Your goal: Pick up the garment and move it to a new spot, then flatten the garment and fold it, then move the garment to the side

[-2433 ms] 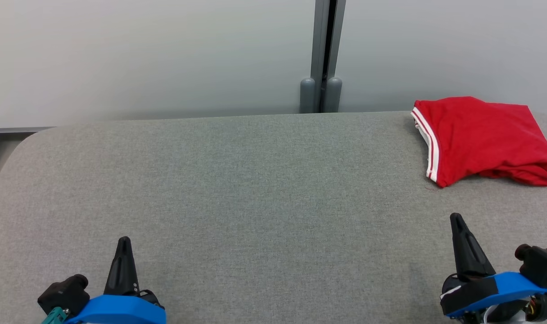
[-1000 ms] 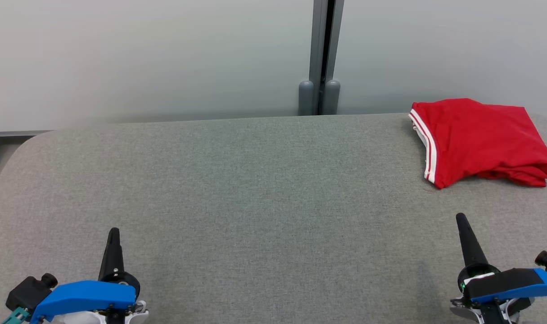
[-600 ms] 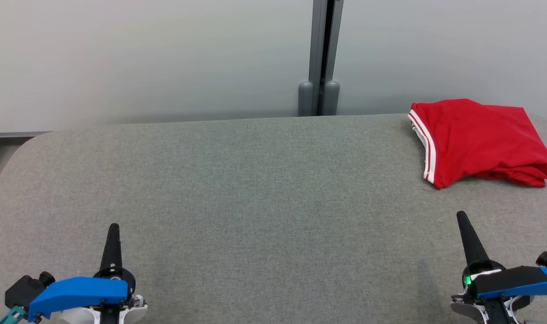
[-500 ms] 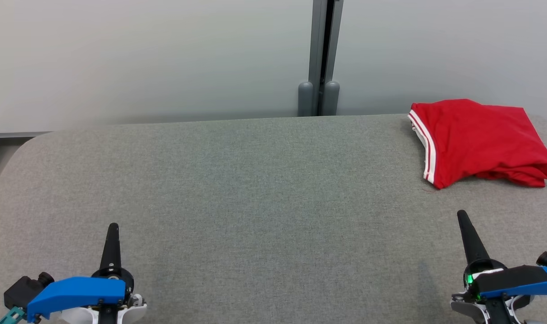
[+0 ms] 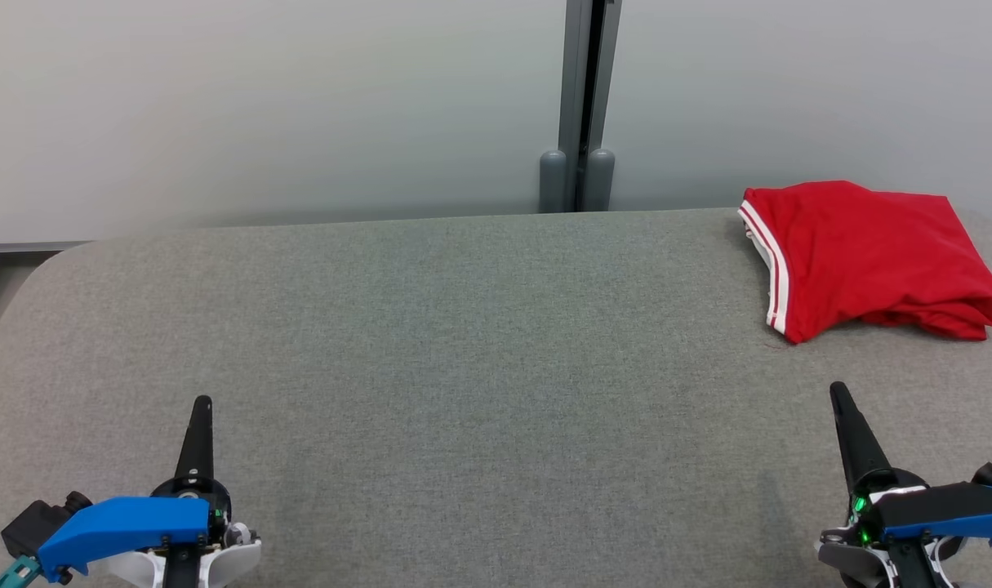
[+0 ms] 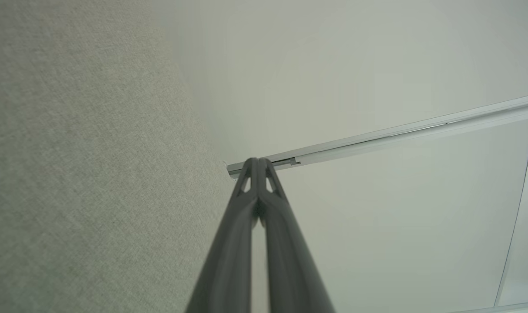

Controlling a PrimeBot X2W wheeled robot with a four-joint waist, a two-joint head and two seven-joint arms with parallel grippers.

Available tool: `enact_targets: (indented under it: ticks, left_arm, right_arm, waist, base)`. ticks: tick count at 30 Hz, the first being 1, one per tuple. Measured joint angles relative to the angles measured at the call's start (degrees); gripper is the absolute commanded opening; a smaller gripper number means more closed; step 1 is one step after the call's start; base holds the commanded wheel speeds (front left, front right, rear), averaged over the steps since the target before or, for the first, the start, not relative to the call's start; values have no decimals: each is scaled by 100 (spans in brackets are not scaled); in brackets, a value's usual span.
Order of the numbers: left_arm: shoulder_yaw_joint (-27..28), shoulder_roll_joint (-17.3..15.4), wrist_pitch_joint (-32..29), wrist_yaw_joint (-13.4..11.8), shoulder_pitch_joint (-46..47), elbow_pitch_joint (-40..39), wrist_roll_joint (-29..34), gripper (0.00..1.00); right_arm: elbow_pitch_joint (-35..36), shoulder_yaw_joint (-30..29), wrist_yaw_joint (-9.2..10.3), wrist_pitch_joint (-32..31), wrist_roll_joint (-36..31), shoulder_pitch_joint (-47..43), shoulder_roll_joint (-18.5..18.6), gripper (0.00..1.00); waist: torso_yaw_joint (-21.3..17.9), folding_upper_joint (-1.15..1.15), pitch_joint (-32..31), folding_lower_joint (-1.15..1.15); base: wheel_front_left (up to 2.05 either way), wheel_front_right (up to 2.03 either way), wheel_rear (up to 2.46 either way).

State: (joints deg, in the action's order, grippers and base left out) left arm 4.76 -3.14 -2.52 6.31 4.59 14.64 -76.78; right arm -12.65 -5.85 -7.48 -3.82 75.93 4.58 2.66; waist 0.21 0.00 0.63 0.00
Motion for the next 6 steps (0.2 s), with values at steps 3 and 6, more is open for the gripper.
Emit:
enact_targets:
  ticks: [3,6]
  left_arm:
    - [11,2,-43,23,2,-3,-140,0]
    - [23,4,-74,29,21,-7,-277,0]
  right_arm:
    - [-12,-7,0,-23,151,3,0,0]
    - [-30,-11,0,-56,287,21,0,0]
  waist:
    - [-2,0,-4,0]
    - [-3,0,-7,0]
  base:
    - [0,0,0]
    - [0,0,0]
